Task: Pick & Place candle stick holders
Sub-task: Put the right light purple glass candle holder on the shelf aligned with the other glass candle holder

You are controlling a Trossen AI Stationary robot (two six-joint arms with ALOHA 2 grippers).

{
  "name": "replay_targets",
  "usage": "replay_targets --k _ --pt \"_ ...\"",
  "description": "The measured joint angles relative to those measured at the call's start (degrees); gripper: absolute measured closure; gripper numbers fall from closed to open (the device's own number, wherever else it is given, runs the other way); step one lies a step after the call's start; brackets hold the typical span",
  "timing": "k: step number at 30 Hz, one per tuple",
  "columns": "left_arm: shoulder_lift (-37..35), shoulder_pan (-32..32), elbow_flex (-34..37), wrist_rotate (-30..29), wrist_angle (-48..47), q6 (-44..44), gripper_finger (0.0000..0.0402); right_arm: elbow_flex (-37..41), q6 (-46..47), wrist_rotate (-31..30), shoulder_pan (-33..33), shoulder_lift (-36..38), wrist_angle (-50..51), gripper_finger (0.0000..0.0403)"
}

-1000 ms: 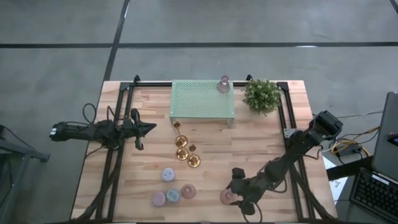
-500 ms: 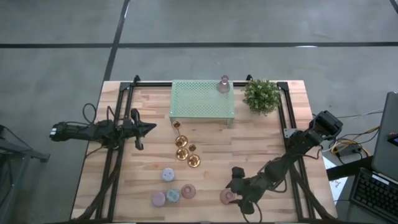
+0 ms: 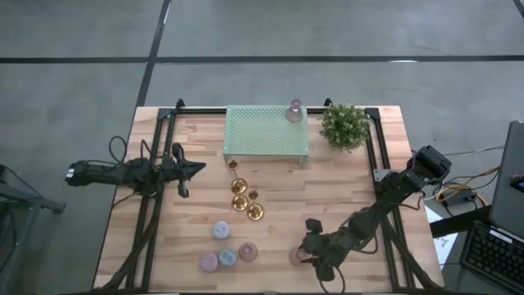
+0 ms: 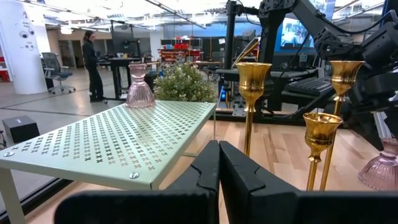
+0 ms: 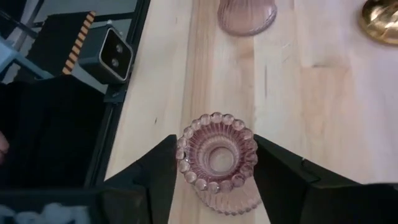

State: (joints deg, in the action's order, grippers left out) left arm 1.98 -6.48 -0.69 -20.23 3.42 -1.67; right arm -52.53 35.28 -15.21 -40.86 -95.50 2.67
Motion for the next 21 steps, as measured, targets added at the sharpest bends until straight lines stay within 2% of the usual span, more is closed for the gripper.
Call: replay_targets --k 5,12,21 --pt "0.00 0.01 0.01 0.00 0.00 0.00 0.0392 0.00 -1.23 -1.91 0.17 0.09 -0.04 0.0237" --pt "0.00 0.00 0.02 0.00 0.00 -0.02 0.0392 0.04 -1.60 -2.90 0.78 0.14 0.02 0.0225" --pt "0.00 0.02 0.02 0.00 0.00 -0.01 0.0392 0.09 -3.90 -2.96 3.02 3.05 0.18 0.0234"
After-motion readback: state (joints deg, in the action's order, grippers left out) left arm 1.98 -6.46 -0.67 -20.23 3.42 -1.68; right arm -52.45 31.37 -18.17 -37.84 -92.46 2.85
